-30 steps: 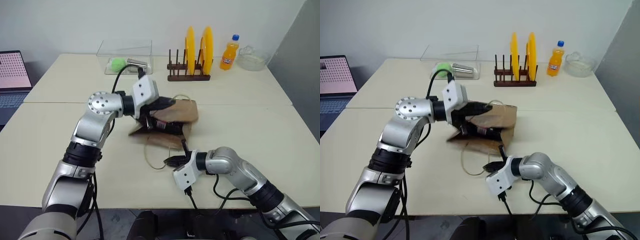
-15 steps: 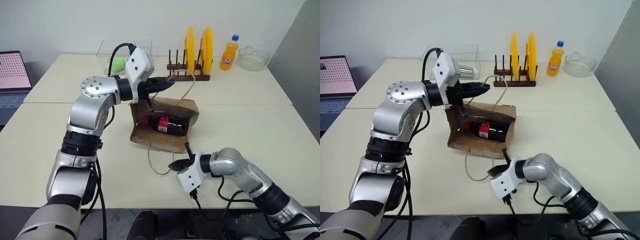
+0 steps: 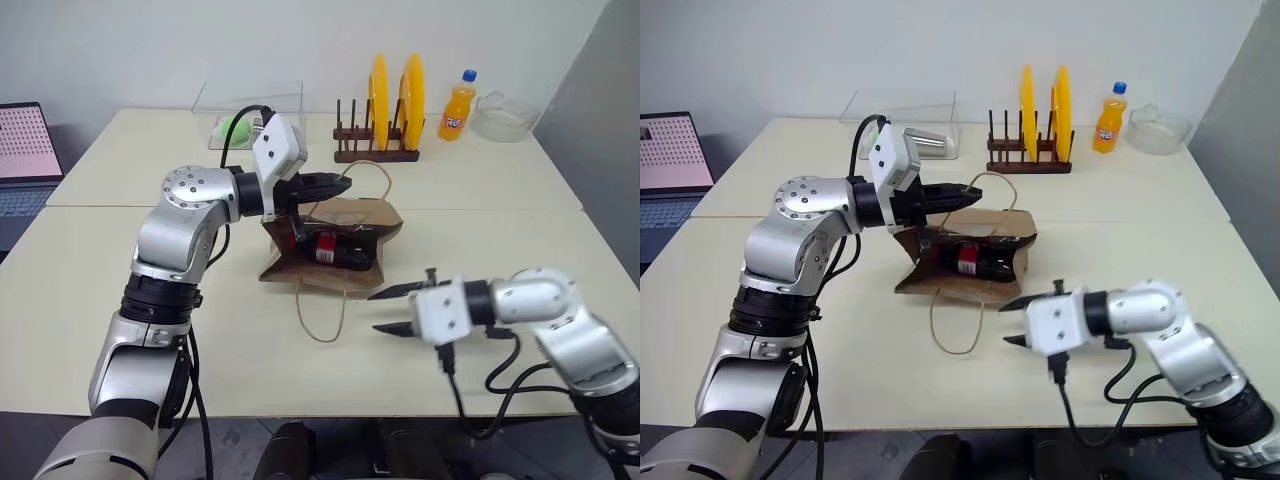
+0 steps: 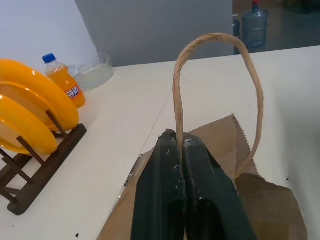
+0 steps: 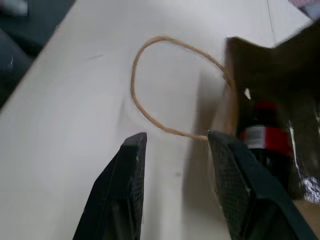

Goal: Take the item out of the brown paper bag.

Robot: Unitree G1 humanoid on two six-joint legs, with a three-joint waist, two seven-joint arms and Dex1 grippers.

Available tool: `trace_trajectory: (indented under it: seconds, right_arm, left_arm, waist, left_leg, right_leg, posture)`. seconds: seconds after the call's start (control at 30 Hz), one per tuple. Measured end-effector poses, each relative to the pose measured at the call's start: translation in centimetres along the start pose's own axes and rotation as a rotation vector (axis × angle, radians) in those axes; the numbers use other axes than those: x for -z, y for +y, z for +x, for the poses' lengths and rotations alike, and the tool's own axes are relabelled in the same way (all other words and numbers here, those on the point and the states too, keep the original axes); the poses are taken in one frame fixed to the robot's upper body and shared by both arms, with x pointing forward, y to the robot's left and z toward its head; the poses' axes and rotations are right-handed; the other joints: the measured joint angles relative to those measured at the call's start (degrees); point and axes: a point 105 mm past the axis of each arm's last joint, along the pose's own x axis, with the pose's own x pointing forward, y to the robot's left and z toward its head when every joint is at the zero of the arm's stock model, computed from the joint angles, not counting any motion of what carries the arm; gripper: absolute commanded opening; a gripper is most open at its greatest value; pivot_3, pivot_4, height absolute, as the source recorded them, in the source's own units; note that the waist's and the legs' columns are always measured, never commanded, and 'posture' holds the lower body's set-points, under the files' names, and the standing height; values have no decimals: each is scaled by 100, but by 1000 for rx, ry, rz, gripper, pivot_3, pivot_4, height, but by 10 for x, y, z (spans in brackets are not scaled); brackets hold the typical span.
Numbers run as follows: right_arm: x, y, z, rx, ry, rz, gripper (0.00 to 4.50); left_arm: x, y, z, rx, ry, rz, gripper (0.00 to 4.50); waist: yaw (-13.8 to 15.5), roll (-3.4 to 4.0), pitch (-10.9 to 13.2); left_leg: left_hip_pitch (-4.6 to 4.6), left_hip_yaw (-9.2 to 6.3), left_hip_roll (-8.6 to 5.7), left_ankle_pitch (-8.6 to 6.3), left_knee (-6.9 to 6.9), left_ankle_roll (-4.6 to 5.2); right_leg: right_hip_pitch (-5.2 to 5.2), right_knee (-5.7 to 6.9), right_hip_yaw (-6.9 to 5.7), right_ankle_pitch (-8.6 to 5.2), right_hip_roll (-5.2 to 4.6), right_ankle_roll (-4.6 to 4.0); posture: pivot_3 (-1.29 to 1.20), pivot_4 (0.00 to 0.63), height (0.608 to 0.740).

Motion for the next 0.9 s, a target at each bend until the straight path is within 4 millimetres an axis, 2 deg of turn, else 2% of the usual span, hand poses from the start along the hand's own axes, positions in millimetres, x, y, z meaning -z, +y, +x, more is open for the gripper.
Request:
trace_trajectory:
  seconds: [0.1,0.23,0.37,0.47,0.63,0.73,0.87,0.9]
  right_arm:
    - [-14,-17,6,60,-59,65,1995]
    - [-27,-29,38,105,-58,52,1995]
    - [-25,-38,75,142,17,26,1995]
    - [-23,-49,91,184,84,-35,1995]
    - [4,-63,110,249,237,-93,1995]
    - [15,-69,114,272,301,-143,2670]
    - [25,-73,111,289,364,-189,3984]
    - [27,-74,110,292,379,-203,3984]
  left_arm:
    - [1,0,0,5,0,-5,0]
    - [-1,3,-1,1,-4,-9,0]
    - [-4,9,-3,-16,-12,-11,0]
    - [-7,12,-2,-20,-16,-8,0]
    - [-9,12,-2,-21,-20,-4,0]
    - [-9,12,-1,-20,-22,-4,0]
    - [-9,12,-1,-20,-23,-4,0]
    - [-9,12,-1,-20,-23,-4,0]
  waist:
    - [-17,0,0]
    - [-17,0,0]
    - [-16,0,0]
    - [-10,0,0]
    - [-13,0,0]
    - [-14,0,0]
    - [-31,0,0]
    - [-37,0,0]
  left_leg:
    - [2,0,2,0,-1,0]
    - [-6,0,0,1,0,-2]
    - [-16,2,-4,5,1,-9]
    - [-24,4,-5,14,1,-24]
    - [-27,12,-7,14,1,-24]
    - [-31,16,-11,14,4,-24]
    - [-30,18,-11,12,4,-20]
    - [-30,17,-11,4,4,-6]
  right_leg:
    - [-1,4,0,-4,1,6]
    - [-10,7,0,0,0,0]
    - [-20,7,2,1,-2,-2]
    - [-27,8,3,2,-4,-3]
    - [-40,19,10,2,-5,-3]
    - [-56,50,15,1,-9,-3]
    - [-60,61,16,1,-8,-4]
    - [-60,63,16,1,-8,-3]
  posture:
    - [0,150,740]
    - [0,150,740]
    - [0,150,740]
    - [0,150,740]
    - [0,150,740]
    - [0,150,740]
    - [0,150,740]
    - [0,150,740]
